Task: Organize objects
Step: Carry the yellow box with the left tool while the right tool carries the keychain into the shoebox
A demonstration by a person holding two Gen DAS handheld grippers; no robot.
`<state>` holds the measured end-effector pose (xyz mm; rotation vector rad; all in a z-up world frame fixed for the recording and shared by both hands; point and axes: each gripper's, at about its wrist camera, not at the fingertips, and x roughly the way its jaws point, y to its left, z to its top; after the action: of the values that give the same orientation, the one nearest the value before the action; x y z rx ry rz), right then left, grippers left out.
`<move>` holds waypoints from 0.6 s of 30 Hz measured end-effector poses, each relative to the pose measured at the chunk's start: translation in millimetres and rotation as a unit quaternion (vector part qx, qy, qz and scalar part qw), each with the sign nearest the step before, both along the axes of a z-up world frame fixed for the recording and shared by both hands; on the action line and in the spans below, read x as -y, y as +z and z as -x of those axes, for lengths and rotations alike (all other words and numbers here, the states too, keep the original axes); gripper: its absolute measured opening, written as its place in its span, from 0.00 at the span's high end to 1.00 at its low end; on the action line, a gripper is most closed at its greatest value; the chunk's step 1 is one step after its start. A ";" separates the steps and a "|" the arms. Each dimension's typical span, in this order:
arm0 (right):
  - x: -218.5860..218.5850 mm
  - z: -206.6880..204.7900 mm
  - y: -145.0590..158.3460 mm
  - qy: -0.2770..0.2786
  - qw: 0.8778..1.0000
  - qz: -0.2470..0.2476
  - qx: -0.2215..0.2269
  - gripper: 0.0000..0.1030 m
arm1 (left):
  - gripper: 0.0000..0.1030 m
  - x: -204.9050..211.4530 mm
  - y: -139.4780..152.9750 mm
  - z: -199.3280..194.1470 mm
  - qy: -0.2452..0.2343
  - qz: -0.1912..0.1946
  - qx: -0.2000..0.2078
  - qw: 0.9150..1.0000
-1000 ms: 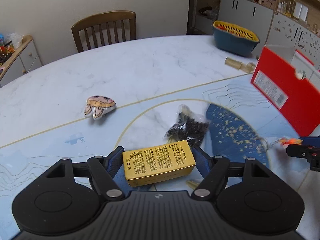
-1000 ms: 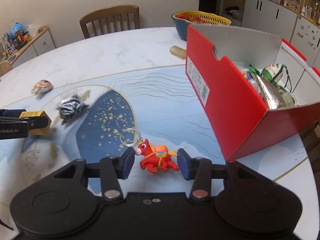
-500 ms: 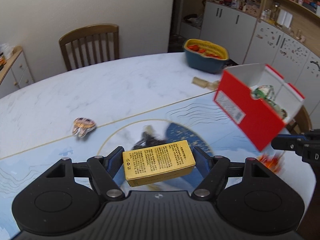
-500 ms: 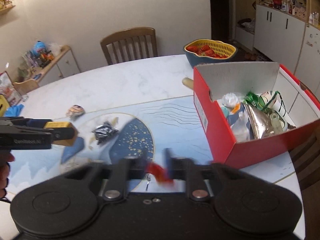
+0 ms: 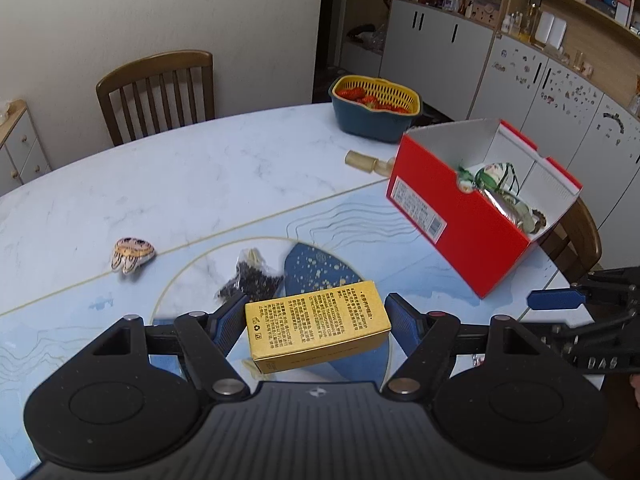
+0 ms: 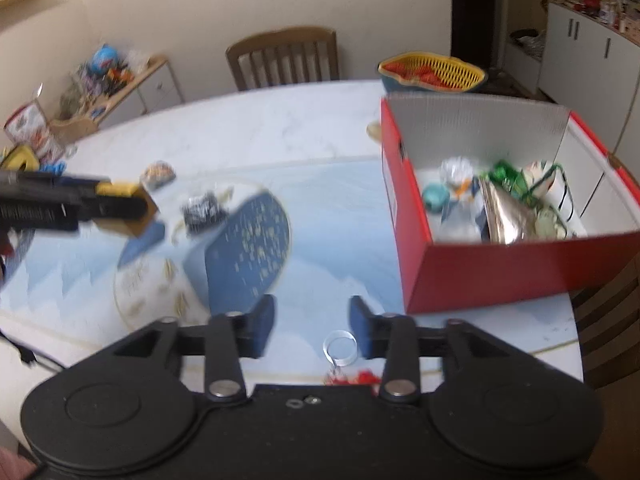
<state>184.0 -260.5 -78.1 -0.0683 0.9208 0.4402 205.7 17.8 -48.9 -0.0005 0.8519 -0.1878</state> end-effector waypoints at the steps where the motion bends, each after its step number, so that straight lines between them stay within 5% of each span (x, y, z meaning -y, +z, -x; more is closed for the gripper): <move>1: 2.0 2.1 -6.4 0.006 1.000 0.006 -0.004 0.44 | 0.27 -0.3 -0.4 1.0 0.001 0.000 -0.001 1.000; 10: 8.3 11.7 -58.3 0.019 0.999 0.040 -0.022 0.32 | 0.27 0.3 -5.5 7.2 -0.001 -0.008 -0.011 1.000; 18: 5.1 13.2 -75.2 0.021 0.998 0.063 -0.018 0.39 | 0.27 0.3 -8.1 10.3 -0.006 -0.009 -0.017 1.000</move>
<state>170.8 -265.6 -153.3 -0.1957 0.9839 0.4227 195.4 17.5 -57.0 0.0188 0.8867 -0.1911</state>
